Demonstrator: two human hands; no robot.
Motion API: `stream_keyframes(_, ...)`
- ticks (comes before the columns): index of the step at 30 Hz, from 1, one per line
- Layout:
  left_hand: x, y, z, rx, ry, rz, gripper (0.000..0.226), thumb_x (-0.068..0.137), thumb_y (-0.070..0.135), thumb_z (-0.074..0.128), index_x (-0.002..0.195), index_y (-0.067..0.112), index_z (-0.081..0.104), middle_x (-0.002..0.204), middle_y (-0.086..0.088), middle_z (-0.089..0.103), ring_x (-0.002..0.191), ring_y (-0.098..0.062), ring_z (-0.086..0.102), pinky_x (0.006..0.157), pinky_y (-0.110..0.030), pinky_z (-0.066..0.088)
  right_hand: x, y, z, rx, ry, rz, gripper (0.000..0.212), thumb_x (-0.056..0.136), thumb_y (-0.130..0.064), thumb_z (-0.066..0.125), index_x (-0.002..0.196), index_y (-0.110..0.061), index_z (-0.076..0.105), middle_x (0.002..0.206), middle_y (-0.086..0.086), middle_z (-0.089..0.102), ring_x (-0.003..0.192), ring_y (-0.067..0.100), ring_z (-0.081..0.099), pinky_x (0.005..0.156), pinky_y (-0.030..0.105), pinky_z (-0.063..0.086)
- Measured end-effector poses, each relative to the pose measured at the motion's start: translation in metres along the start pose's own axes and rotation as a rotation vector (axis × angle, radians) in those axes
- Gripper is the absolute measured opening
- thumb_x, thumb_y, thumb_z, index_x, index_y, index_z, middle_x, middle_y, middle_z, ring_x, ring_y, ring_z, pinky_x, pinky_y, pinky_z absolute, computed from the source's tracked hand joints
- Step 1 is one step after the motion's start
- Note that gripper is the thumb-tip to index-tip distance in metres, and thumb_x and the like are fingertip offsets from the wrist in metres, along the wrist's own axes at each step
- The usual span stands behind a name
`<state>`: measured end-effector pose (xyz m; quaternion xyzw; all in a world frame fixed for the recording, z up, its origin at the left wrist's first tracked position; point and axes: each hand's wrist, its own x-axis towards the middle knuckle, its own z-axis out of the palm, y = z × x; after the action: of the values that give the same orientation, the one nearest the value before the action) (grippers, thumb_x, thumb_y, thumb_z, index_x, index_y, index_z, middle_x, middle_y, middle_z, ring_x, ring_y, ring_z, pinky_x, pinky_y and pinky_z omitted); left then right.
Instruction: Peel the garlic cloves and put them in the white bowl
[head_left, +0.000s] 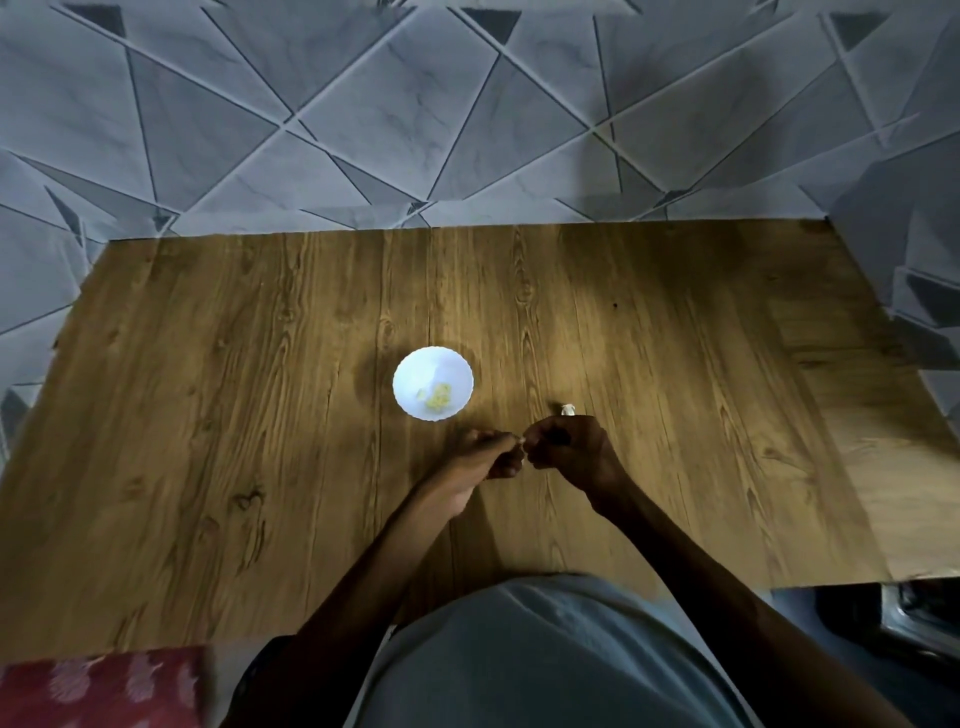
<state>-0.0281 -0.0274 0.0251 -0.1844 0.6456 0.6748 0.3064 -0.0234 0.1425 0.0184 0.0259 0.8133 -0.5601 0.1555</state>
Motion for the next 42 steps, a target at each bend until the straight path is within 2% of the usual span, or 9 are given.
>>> stream_keyframes(8, 0.0, -0.001, -0.001, 0.388, 0.069, 0.113, 0.019, 0.102, 0.015, 0.044, 0.091, 0.006, 0.057, 0.069, -0.005, 0.056, 0.063, -0.011, 0.054, 0.05, -0.009, 0.041, -0.004, -0.002, -0.009, 0.266, -0.039, 0.131, 0.015, 0.093, 0.006, 0.055, 0.098, 0.001, 0.068, 0.091, 0.013, 0.071, 0.081, 0.019, 0.069, 0.074, 0.031, 0.058)
stream_keyframes(14, 0.012, -0.022, -0.011, 0.86, 0.115, 0.219, 0.009, 0.089, 0.018, 0.062, 0.087, 0.01, 0.066, 0.076, -0.003, 0.065, 0.07, -0.015, 0.062, 0.06, -0.025, 0.047, 0.007, 0.02, -0.005, -0.064, 0.048, 0.141, 0.014, 0.093, -0.003, 0.063, 0.086, -0.01, 0.072, 0.074, 0.003, 0.071, 0.067, 0.013, 0.069, 0.068, 0.035, 0.06)
stream_keyframes(16, 0.014, -0.026, -0.011, 0.877, 0.152, 0.221, 0.007, 0.082, 0.014, 0.067, 0.085, 0.01, 0.07, 0.08, -0.004, 0.07, 0.073, -0.016, 0.065, 0.066, -0.033, 0.053, 0.013, 0.029, -0.003, -0.218, 0.076, 0.099, 0.014, 0.09, -0.003, 0.067, 0.081, -0.013, 0.073, 0.07, 0.0, 0.07, 0.063, 0.013, 0.068, 0.064, 0.034, 0.06)
stream_keyframes(19, 0.016, -0.033, -0.013, 0.857, 0.168, 0.232, 0.008, 0.078, 0.011, 0.069, 0.085, 0.012, 0.073, 0.083, -0.002, 0.073, 0.076, -0.014, 0.066, 0.07, -0.035, 0.056, 0.022, 0.035, 0.0, -0.432, 0.071, 0.036, 0.007, 0.089, -0.007, 0.068, 0.09, -0.009, 0.075, 0.087, 0.004, 0.073, 0.074, 0.011, 0.066, 0.063, 0.016, 0.049)
stream_keyframes(25, 0.017, -0.042, -0.037, 0.808, 0.274, 0.268, 0.014, 0.089, 0.016, 0.063, 0.097, 0.01, 0.074, 0.094, -0.002, 0.073, 0.086, -0.013, 0.066, 0.075, -0.023, 0.049, 0.04, 0.025, 0.014, -0.535, 0.053, -0.081, 0.01, 0.091, -0.009, 0.065, 0.098, -0.01, 0.072, 0.095, -0.004, 0.065, 0.084, 0.006, 0.06, 0.058, 0.005, 0.037)
stream_keyframes(27, 0.017, -0.045, -0.046, 0.783, 0.312, 0.27, 0.013, 0.09, 0.017, 0.063, 0.092, 0.011, 0.074, 0.091, -0.003, 0.074, 0.083, -0.013, 0.066, 0.078, -0.027, 0.051, 0.047, 0.018, 0.02, -0.564, 0.05, -0.115, 0.011, 0.09, -0.006, 0.064, 0.094, -0.009, 0.074, 0.093, -0.003, 0.067, 0.081, 0.008, 0.06, 0.061, 0.007, 0.038)
stream_keyframes(32, 0.016, -0.049, -0.052, 0.717, 0.36, 0.274, 0.009, 0.088, 0.014, 0.066, 0.087, 0.011, 0.074, 0.09, -0.002, 0.074, 0.081, -0.011, 0.065, 0.071, -0.016, 0.039, 0.061, 0.013, 0.034, -0.65, 0.019, -0.198, 0.013, 0.084, -0.004, 0.062, 0.086, -0.007, 0.074, 0.092, 0.015, 0.07, 0.085, 0.033, 0.066, 0.073, 0.039, 0.054)
stream_keyframes(37, 0.016, -0.057, -0.05, 0.692, 0.393, 0.282, 0.009, 0.088, 0.014, 0.065, 0.088, 0.011, 0.074, 0.09, -0.001, 0.074, 0.082, -0.011, 0.065, 0.071, -0.016, 0.039, 0.053, 0.022, 0.036, -0.751, 0.074, -0.343, 0.02, 0.085, 0.0, 0.059, 0.098, -0.007, 0.073, 0.096, 0.014, 0.069, 0.087, 0.033, 0.065, 0.072, 0.043, 0.056)
stream_keyframes(42, 0.017, -0.059, -0.05, 0.675, 0.408, 0.288, 0.012, 0.089, 0.014, 0.064, 0.095, 0.006, 0.073, 0.093, -0.003, 0.072, 0.085, -0.016, 0.065, 0.073, -0.022, 0.044, 0.035, 0.031, 0.053, -0.872, -0.134, -0.627, 0.021, 0.086, -0.006, 0.054, 0.101, -0.002, 0.068, 0.103, 0.016, 0.067, 0.092, 0.034, 0.062, 0.075, 0.037, 0.053)
